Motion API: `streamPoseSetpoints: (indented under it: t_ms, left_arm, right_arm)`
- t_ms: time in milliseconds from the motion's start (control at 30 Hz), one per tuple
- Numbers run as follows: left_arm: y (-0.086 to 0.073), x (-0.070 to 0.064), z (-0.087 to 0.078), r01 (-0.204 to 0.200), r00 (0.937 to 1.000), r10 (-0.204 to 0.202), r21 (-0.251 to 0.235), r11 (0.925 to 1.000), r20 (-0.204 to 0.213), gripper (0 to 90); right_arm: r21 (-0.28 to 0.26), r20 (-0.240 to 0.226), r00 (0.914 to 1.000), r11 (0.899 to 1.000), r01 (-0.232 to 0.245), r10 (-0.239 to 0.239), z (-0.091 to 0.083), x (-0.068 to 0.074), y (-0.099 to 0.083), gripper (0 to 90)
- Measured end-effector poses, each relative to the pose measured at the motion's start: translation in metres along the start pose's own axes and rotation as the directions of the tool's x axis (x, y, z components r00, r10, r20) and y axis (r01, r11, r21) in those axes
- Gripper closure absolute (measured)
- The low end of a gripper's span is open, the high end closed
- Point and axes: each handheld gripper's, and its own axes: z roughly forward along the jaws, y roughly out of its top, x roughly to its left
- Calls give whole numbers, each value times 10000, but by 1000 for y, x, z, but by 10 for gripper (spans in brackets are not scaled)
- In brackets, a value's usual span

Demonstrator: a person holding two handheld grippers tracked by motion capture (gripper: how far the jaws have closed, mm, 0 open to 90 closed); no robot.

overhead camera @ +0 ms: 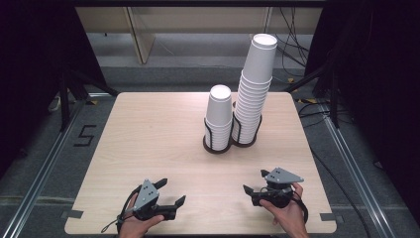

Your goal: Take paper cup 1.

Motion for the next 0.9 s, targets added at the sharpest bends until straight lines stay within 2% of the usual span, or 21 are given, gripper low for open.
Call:
streamPoseSetpoints:
  t_ms: [167, 200, 333, 367, 400, 467, 500, 533, 567, 600, 633, 667, 733, 800, 867, 900]
  left_arm:
    - [0, 0, 0, -14, 10000, 14, -20, 10000, -2, 146]
    - [0, 0, -1, 5, 10000, -5, -26, 10000, -22, 146]
    - [0, 1, -1, 26, 10000, -26, -77, 10000, -4, 146]
    - [0, 1, -1, 26, 10000, -26, -77, 10000, -4, 146]
    - [0, 1, 0, 46, 10000, -45, -155, 9999, 26, 146]
    - [1, 1, -2, 13, 10000, -13, -72, 10000, -71, 146]
    - [1, 1, -2, -4, 10000, 3, -72, 10000, -80, 145]
    - [1, 1, -2, -5, 9999, 4, -58, 10000, -103, 146]
    - [0, 1, -2, 9, 9999, -10, -85, 10000, -109, 146]
    - [0, 1, -1, 17, 10000, -18, -224, 9997, -28, 146]
    - [0, 1, -2, 2, 9999, -4, -113, 9999, -120, 146]
    - [0, 2, -1, 31, 9999, -34, -229, 9997, -108, 146]
    - [0, 2, -2, -15, 9999, 12, -163, 9999, -149, 146]
    - [0, 1, -3, -44, 9999, 41, -156, 9999, -165, 145]
    - [1, 1, -3, -62, 9999, 59, -167, 9998, -160, 145]
    - [0, 0, -3, -39, 9999, 37, -140, 9999, -143, 146]
  right_arm:
    - [-41, -40, 9998, 9998, 174, -174, 2, 0, 0, 169]
    - [-9, -274, 9994, 9997, 227, -227, 3, 0, 1, 169]
    - [-34, -278, 9993, 9997, 237, -238, 5, -1, 2, 168]
    - [-36, -152, 9997, 9999, 169, -170, 5, 0, 2, 168]
    - [-128, 93, 9994, 9994, 322, -320, 5, -1, 2, 168]
    - [-191, 117, 9991, 9990, 404, -402, 5, -1, 3, 169]
    - [-187, 84, 9999, 9997, 138, -137, 6, 0, 3, 169]
    - [-196, -305, 9993, 9995, 231, -237, 7, 0, 4, 169]
    - [-267, -48, 9994, 9991, 333, -335, 6, 0, 5, 170]
    - [-267, -48, 9994, 9991, 333, -335, 6, 0, 5, 170]
    - [-262, -3, 10000, 9997, -4, 4, 5, 3, 5, 170]
    - [-327, -138, 9998, 9994, 144, -149, 6, 1, 7, 171]
    - [-484, -94, 9998, 9987, 161, -165, 7, 1, 9, 171]
    - [-508, -261, 9996, 9987, 77, -90, 8, 0, 13, 171]
    - [-458, -207, 9997, 9989, 101, -110, 7, 1, 16, 172]
    - [-620, -170, 9991, 9973, 386, -397, 8, -2, 19, 172]
